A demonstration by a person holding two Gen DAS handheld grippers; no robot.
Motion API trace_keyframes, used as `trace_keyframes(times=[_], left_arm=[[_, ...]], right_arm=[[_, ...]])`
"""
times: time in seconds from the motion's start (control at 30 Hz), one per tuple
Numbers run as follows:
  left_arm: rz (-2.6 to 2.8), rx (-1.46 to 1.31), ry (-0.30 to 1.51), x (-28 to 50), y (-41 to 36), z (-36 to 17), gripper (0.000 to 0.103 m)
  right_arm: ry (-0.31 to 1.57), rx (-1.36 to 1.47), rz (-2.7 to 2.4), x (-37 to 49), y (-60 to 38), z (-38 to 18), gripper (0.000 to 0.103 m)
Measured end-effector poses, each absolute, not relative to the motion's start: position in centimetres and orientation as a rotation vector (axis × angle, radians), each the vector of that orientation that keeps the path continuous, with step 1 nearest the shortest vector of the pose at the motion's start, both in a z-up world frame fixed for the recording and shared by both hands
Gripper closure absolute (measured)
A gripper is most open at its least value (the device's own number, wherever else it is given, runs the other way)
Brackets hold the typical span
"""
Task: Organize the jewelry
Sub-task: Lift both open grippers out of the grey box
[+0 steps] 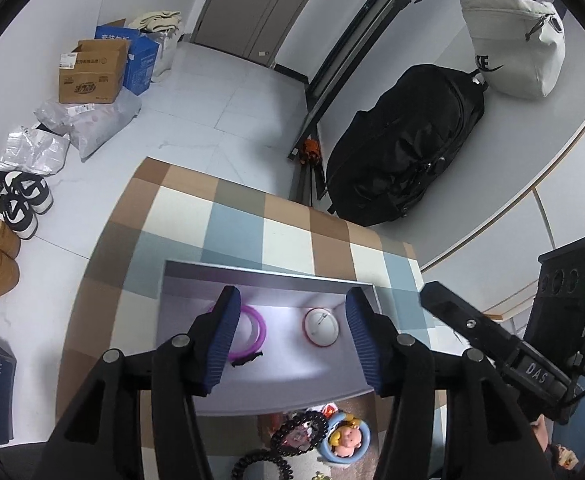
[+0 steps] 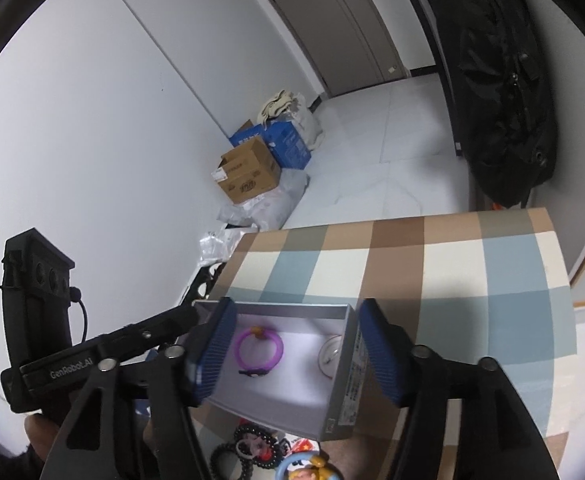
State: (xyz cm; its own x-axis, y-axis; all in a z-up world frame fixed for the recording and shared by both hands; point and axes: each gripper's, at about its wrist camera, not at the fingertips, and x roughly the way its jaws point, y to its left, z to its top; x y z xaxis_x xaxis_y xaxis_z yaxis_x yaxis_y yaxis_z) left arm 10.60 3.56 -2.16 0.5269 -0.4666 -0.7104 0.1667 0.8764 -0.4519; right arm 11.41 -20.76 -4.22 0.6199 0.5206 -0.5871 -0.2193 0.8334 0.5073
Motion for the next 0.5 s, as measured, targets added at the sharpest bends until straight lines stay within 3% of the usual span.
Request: trace_keyframes(times=[0.13,0.3,0.5], left_arm=[[-0.356,-0.338,0.918,9.6,4.4,-2.0,0.043],[-0.286,-0.205,0.847,7.4,3.7,-1.3,0.041],[-0.240,-0.137,0.815,5.3,3.5,-1.8,0.032]], right_arm=[[0.786,0.407,0.440,10.7,-20.9,-4.0,0.025],[0.761,0.372,0.426,9.4,-21.0,-3.8,0.009],[0.738,0.329,0.410,7.3,-21.1,-3.9,0.000]])
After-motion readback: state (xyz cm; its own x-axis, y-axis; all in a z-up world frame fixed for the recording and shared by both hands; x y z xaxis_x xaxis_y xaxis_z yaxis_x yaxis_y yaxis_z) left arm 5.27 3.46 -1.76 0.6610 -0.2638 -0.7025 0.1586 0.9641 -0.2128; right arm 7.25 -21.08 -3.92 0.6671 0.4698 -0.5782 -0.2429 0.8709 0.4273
